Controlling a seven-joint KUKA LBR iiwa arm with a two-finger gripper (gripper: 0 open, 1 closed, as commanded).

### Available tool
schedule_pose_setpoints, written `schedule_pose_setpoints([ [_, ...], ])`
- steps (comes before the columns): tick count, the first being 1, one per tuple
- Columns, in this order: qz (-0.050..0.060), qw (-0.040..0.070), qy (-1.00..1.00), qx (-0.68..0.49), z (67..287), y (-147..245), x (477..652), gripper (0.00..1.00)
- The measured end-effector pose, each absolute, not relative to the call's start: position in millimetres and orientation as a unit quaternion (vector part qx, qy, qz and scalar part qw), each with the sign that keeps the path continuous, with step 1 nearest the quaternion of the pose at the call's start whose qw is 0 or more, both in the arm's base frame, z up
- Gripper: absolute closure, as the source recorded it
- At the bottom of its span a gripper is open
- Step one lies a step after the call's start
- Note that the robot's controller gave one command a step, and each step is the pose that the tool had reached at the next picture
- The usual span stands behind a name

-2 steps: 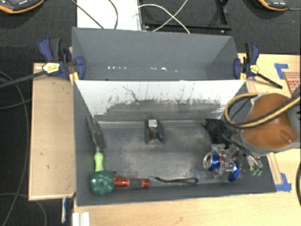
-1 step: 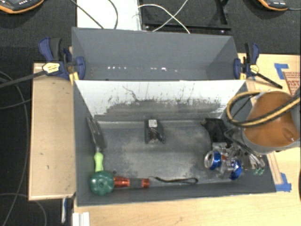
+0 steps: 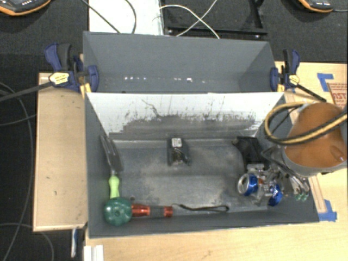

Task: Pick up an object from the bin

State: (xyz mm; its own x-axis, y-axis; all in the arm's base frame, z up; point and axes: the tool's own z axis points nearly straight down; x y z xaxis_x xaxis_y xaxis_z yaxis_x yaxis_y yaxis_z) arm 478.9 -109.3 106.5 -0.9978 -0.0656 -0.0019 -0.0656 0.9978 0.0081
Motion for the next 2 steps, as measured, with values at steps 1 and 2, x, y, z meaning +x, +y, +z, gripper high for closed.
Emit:
schedule_pose_setpoints([
  [1,0.004,0.001,0.999,-0.033,127,-110,479.0,1.00],
  [2,0.002,0.005,0.999,-0.033,146,-110,480.8,1.00],
])
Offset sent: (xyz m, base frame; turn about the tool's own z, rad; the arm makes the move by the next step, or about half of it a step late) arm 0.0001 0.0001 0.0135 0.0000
